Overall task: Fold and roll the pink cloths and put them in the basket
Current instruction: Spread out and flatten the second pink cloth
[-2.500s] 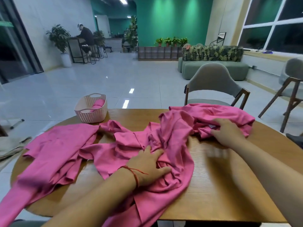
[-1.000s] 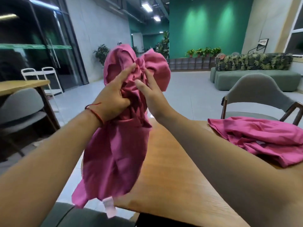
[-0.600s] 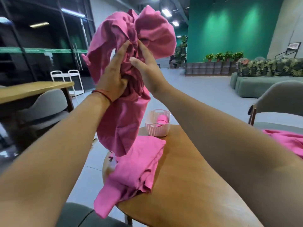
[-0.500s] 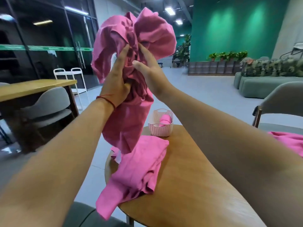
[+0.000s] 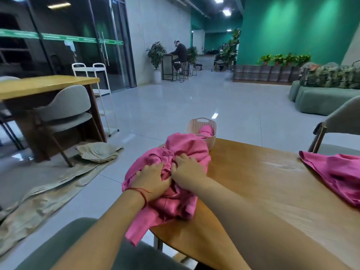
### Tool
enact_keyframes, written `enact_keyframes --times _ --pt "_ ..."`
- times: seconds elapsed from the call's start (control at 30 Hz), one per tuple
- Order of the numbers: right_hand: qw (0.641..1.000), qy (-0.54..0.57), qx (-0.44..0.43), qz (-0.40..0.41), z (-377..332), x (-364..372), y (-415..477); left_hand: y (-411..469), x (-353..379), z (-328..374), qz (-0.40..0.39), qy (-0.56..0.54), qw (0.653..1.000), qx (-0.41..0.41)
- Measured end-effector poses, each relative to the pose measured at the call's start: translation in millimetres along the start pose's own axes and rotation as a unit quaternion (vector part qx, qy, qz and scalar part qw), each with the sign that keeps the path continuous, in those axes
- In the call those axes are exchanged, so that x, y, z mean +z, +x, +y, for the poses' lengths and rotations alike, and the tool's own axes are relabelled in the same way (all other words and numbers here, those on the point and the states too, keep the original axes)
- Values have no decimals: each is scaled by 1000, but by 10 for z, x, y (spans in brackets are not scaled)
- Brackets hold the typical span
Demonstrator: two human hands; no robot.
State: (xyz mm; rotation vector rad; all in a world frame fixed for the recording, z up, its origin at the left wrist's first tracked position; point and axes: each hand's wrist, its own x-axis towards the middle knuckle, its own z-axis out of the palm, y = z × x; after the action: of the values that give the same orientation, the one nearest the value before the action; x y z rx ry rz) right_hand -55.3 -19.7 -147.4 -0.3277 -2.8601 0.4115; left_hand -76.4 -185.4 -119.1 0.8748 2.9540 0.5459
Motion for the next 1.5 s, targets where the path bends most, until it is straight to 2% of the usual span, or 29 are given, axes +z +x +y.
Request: enact_keyframes --times 0.1,0.27,0.47,0.73,0.9,1.07,1.2,1.33,1.43,1.5 --pt "998 50 3 -33 -39 -336 -112 72 -145 -42 -26 41 999 9" --pt "997 73 -14 14 124 -745 -238 118 -411 75 78 134 988 28" --pt "996 75 18 35 495 -1216 -557 120 -473 709 110 138 979 104" --pt "993 37 83 69 1489 -1928 -1451 217 57 2035 49 74 970 226" --pt "966 110 179 150 2366 -2047 -1916 260 719 3063 38 69 952 296" --pt "944 64 245 212 3243 -2091 -2325 221 1445 3888 19 26 935 354" --pt "927 -41 311 207 3933 -1992 -2541 287 1922 4259 -25 -31 926 376" --pt "915 -118 352 158 4448 -1961 -2575 488 2143 4519 -53 -104 912 393" --pt "911 -99 372 150 4769 -1892 -2484 736 2344 4650 -96 -44 897 430" --pt "909 -91 372 165 4943 -1856 -2389 913 2449 4704 -111 3 898 426"
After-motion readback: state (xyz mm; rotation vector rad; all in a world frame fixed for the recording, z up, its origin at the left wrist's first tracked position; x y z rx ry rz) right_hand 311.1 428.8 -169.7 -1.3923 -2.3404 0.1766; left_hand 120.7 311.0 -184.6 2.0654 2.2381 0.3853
